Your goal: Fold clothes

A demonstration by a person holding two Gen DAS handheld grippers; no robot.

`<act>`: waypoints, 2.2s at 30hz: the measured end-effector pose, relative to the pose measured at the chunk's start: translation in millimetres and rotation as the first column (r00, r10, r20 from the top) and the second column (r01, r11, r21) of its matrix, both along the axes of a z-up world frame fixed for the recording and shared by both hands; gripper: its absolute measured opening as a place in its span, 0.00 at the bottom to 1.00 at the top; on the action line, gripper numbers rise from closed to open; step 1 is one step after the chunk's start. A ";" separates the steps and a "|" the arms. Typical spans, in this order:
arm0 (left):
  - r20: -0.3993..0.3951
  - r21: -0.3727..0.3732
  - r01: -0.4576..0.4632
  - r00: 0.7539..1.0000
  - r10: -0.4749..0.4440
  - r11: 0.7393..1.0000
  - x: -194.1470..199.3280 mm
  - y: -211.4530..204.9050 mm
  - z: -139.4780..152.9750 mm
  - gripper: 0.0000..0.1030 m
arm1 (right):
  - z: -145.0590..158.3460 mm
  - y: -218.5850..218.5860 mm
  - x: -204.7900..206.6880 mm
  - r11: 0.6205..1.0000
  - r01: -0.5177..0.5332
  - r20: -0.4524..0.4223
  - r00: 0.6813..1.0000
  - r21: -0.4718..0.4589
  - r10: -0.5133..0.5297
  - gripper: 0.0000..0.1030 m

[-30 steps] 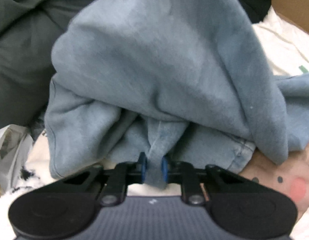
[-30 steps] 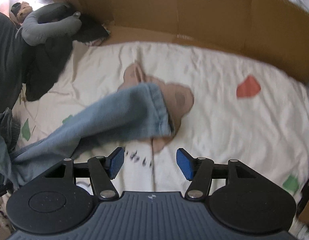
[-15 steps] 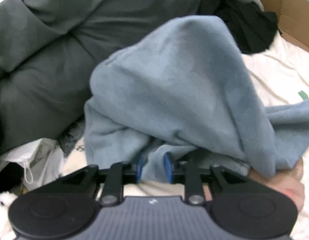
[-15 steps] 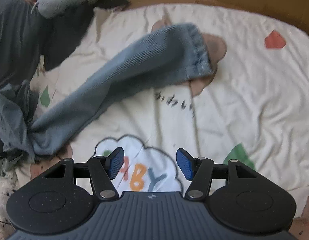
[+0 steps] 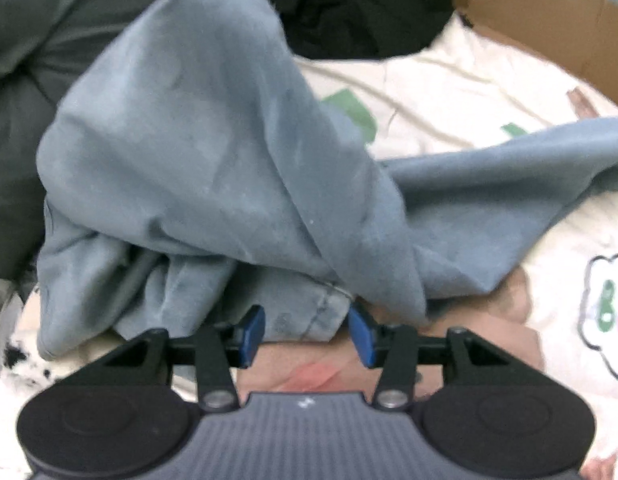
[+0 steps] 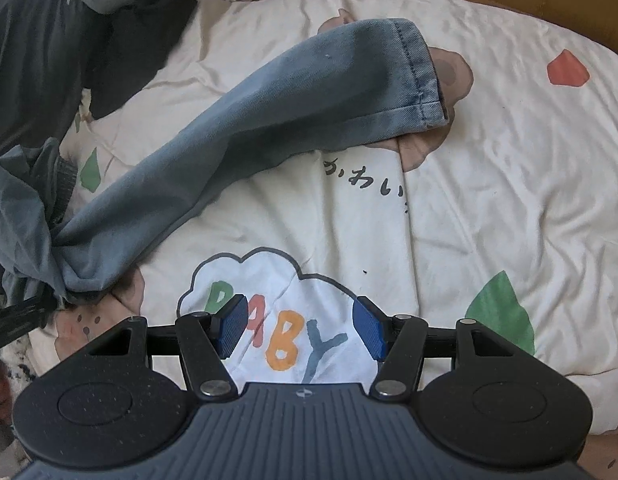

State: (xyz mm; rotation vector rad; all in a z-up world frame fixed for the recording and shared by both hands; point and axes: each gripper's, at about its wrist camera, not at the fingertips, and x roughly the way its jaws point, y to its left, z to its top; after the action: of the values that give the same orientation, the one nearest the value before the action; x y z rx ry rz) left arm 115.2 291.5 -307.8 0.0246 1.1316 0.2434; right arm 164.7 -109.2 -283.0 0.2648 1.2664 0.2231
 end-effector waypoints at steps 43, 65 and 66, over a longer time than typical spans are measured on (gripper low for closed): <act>0.155 -0.534 0.273 0.962 -0.225 0.800 -1.0 -69.5 90.7 0.17 | 44.0 109.8 -27.8 0.895 -0.339 0.177 0.938 0.289 0.298 0.72; 0.152 -0.771 0.271 0.957 -0.246 0.577 -0.2 -78.8 92.7 0.18 | 38.2 125.2 -41.2 0.882 -0.368 0.372 0.894 0.294 0.249 0.43; 0.154 -0.772 0.269 0.958 -0.241 0.576 -0.5 -78.0 93.3 0.18 | 36.6 123.7 -39.6 0.888 -0.354 0.368 0.899 0.294 0.237 0.27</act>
State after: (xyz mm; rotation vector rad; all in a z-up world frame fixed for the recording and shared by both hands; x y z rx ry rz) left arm 114.7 213.5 -214.5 -0.6082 1.1042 -0.5456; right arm 125.1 14.5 -246.3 0.3250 0.9267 0.7411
